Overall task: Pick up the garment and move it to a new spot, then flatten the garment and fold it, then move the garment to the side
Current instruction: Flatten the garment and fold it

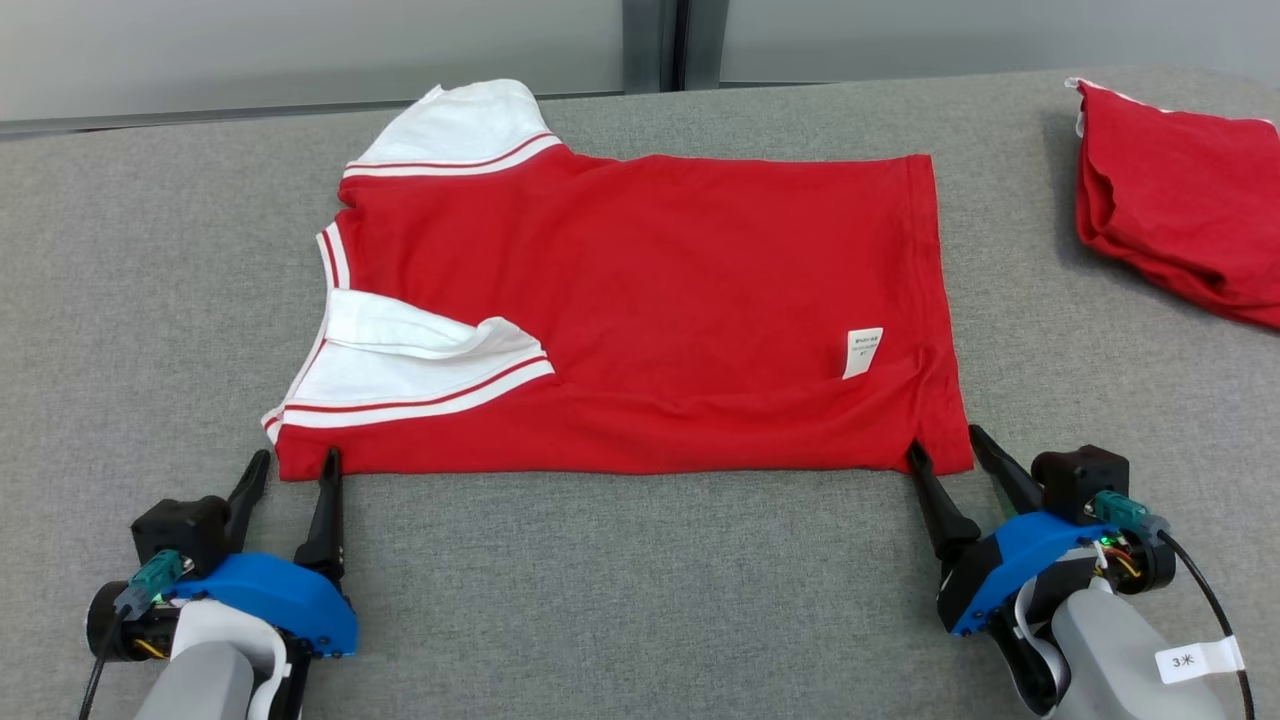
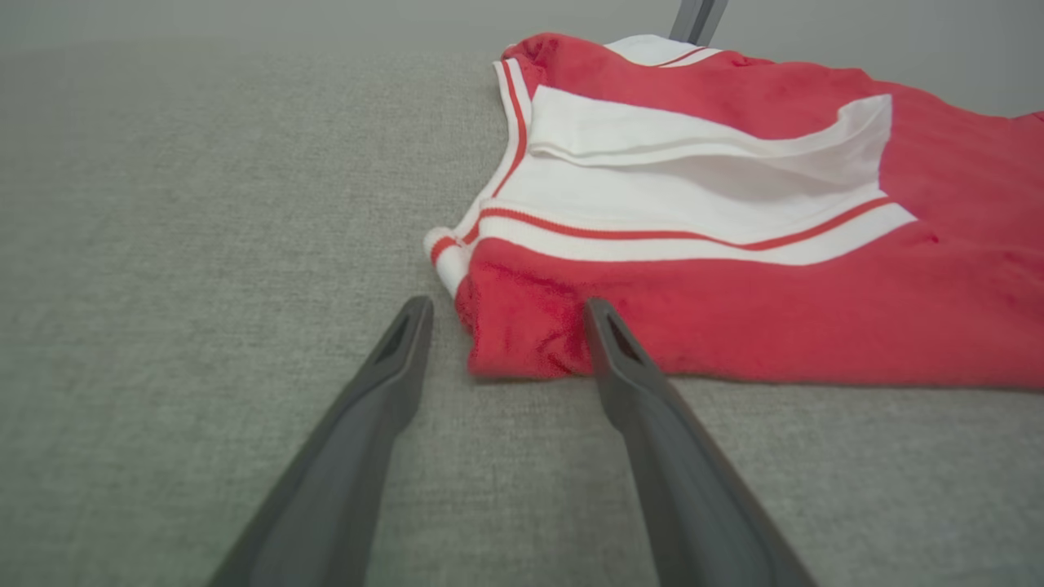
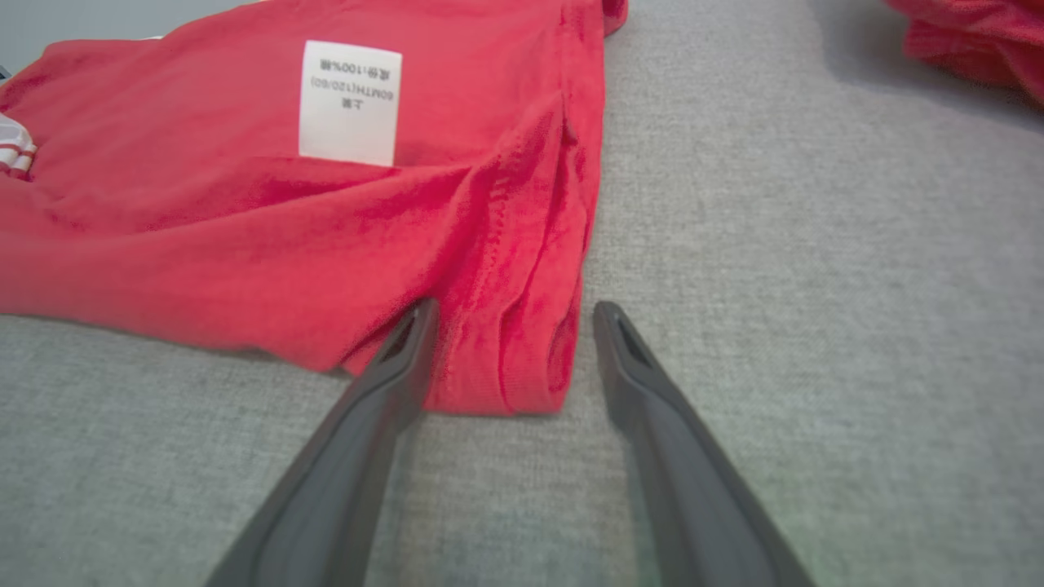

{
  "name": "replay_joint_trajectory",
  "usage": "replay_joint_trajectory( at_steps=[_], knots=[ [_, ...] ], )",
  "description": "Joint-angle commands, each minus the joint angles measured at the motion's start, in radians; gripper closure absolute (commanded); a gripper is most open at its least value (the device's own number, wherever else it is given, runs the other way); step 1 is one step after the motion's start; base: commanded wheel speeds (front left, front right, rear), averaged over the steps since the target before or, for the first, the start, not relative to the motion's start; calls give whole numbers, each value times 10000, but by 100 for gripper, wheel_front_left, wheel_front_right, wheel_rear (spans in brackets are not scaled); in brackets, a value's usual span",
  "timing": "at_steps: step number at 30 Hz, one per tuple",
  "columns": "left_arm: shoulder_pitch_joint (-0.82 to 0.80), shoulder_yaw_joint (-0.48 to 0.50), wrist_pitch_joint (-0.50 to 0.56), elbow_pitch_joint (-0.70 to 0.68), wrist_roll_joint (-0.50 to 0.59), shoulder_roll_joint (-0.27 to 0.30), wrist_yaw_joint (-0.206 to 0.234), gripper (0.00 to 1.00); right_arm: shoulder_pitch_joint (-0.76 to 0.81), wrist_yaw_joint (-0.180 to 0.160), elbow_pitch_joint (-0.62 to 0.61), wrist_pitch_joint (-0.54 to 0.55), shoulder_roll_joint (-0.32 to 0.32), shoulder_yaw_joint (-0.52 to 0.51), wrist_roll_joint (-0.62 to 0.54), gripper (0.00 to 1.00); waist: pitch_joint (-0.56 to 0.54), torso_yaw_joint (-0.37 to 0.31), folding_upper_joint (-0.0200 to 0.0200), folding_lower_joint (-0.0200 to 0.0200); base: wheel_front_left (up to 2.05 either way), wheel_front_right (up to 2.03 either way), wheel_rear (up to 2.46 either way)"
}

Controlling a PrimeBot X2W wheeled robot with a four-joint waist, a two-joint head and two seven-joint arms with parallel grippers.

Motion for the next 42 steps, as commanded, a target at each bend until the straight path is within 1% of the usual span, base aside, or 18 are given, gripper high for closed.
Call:
replay_joint_trajectory(
  at_steps=[1,2,3,4,5,6,8,13,17,24,27,31,33,38,41,42],
  knots=[
    [-313,-146,-44,213,-128,-99,-14,0,-124,1,220,-21,81,44,-32,0,55,-1,0,0,0,0,0],
    [-373,-307,-42,395,-178,-119,-14,0,-163,1,297,-18,140,95,-30,0,71,7,0,0,0,0,0],
    [-489,-413,-41,501,-206,-101,-14,23,-178,1,359,-16,190,153,-3,1,83,14,0,0,0,0,0],
    [-617,-430,-33,528,-294,-113,-14,59,-189,4,404,4,208,186,23,53,89,25,0,0,0,0,0],
    [-678,-459,-33,566,-390,-143,-14,100,-192,3,443,3,210,198,47,76,82,41,0,0,0,0,0],
    [-700,-492,-35,567,-464,-137,-14,100,-204,3,458,-2,227,214,69,100,66,54,0,0,0,0,0],
    [-714,-501,-33,524,-591,-96,-14,100,-187,4,457,-15,254,232,135,100,-21,76,0,0,0,0,0],
    [-302,-118,-35,13,-707,-126,-14,100,143,3,158,-65,164,146,321,100,-470,187,0,0,0,0,0],
    [179,148,-35,-437,-573,-210,-14,100,591,1,-207,-71,64,-11,415,100,-798,303,0,0,0,0,0],
    [1795,914,-35,-1579,-41,-771,-4,100,2003,1,-1070,-76,-103,-178,597,100,-1464,549,0,0,0,0,0],
    [2619,1309,-36,-2092,180,-1100,81,100,2582,1,-1400,-61,-196,-199,675,100,-1694,639,0,0,0,0,0],
    [3688,1790,-35,-2748,390,-1477,116,100,3359,1,-2021,164,-320,-353,761,100,-1875,703,0,0,0,0,0],
    [4122,1980,-37,-3006,479,-1635,114,100,3719,0,-2359,337,-387,-583,784,100,-1914,748,0,0,0,0,0],
    [4667,1921,-37,-3252,688,-1849,69,100,4501,0,-3087,900,-309,-1056,674,100,-1955,857,0,0,0,0,0],
    [4728,1935,-37,-3066,718,-1933,44,100,4862,0,-3313,1234,-190,-1317,580,100,-1993,867,0,0,0,0,0],
    [4709,1961,-37,-2995,723,-1926,35,88,4946,0,-3390,1317,-160,-1330,506,67,-2006,856,0,0,0,0,0]
  ],
)
